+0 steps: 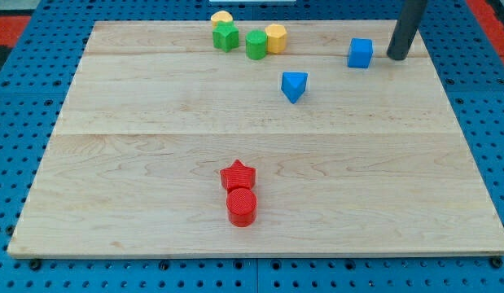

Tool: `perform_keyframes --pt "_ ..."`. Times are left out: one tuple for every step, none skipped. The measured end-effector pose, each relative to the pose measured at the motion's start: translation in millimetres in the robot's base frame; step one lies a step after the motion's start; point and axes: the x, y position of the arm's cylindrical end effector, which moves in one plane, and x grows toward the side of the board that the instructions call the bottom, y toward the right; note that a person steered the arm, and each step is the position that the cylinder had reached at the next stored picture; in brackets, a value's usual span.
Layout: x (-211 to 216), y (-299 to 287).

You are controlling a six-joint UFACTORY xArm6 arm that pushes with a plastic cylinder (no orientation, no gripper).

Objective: Push the blue triangle into the yellow hexagon

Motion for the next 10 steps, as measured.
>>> perform_keyframes --pt "13 -44" --pt "3 -48" --pt "-34 -48" --pt "-33 -48" --pt "81 -48" --pt "136 -102" --pt "113 -161" --pt "69 -157" --pt "31 -150" --pt "-6 -139"
